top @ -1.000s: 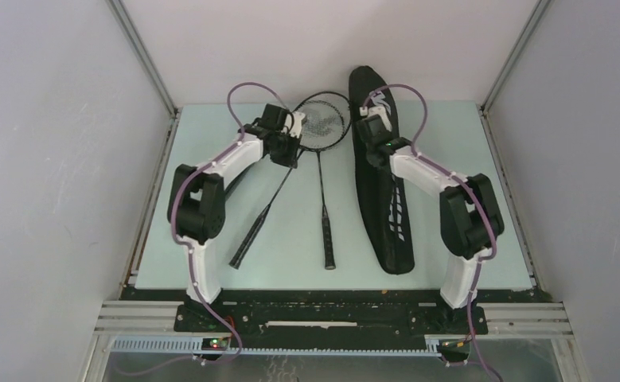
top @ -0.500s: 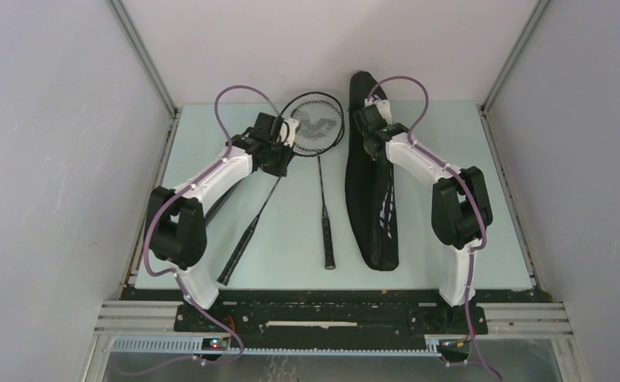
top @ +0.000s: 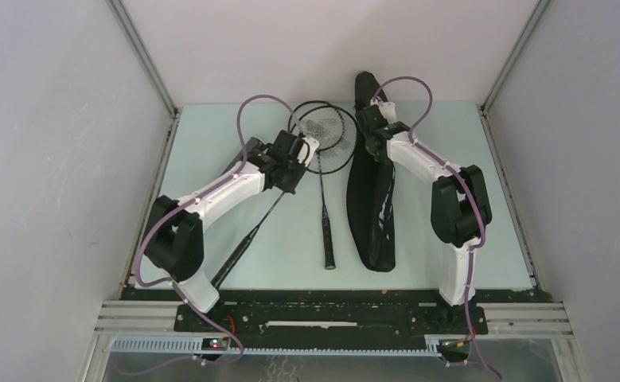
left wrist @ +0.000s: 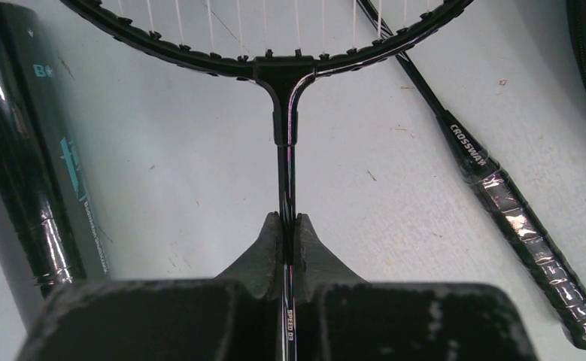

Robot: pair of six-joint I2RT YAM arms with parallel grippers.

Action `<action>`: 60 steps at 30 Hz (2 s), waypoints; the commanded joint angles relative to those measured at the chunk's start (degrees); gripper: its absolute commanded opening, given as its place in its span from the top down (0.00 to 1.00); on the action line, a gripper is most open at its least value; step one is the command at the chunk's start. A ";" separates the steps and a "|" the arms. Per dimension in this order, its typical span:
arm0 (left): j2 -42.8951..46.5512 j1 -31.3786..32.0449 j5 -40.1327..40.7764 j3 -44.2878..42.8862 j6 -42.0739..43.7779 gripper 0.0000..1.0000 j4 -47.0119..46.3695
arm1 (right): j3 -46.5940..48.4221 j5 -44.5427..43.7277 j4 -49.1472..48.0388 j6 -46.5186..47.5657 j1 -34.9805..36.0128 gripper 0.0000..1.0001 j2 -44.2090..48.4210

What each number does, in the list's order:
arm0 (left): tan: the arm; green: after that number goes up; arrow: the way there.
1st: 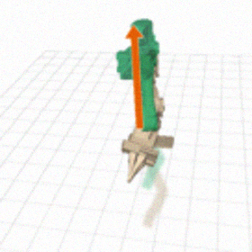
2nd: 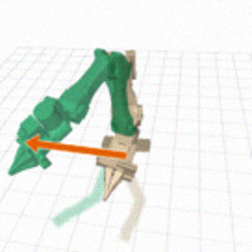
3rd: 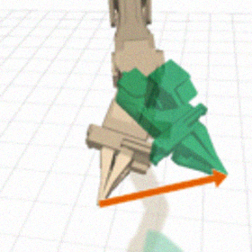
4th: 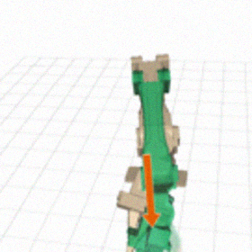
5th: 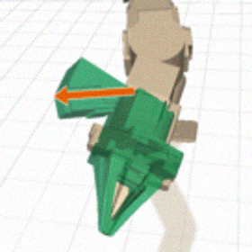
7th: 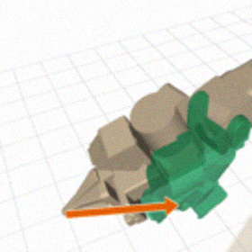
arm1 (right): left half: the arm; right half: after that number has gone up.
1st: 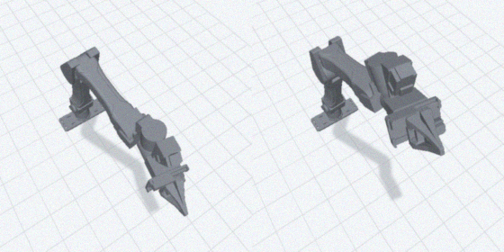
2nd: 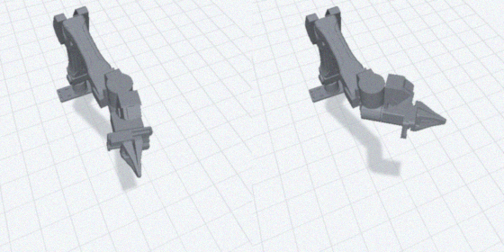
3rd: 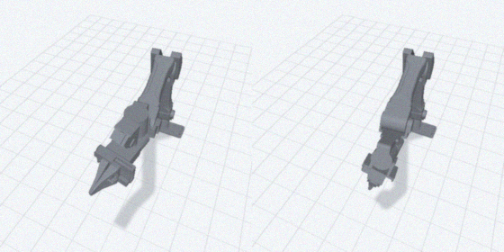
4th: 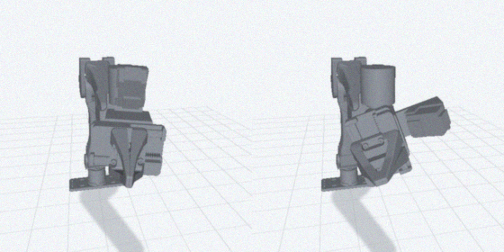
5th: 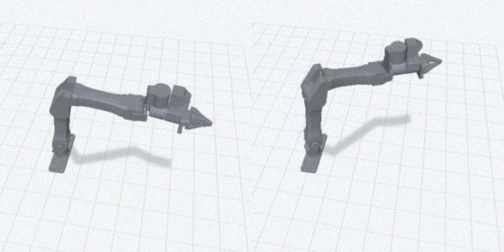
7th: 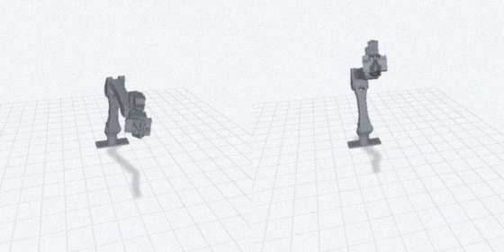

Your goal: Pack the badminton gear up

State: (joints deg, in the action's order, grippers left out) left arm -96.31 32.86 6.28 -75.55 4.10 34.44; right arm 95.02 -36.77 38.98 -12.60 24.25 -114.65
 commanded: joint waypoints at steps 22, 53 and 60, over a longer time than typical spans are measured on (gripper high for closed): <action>7.92 9.06 12.23 7.33 9.23 1.00 -5.50 | 5.56 -5.26 1.70 -3.18 2.09 1.00 -1.68; -12.57 10.12 -5.58 -13.28 -5.58 1.00 -7.06 | 2.47 4.28 1.65 -8.28 3.22 1.00 -1.41; -13.21 10.04 -12.87 -10.97 -8.82 1.00 -15.31 | -1.44 13.84 -0.62 -8.09 0.17 1.00 0.88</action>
State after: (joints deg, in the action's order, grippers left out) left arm -109.58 42.63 0.56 -85.95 -1.52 28.25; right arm 95.72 -30.02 40.66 -18.65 25.91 -116.16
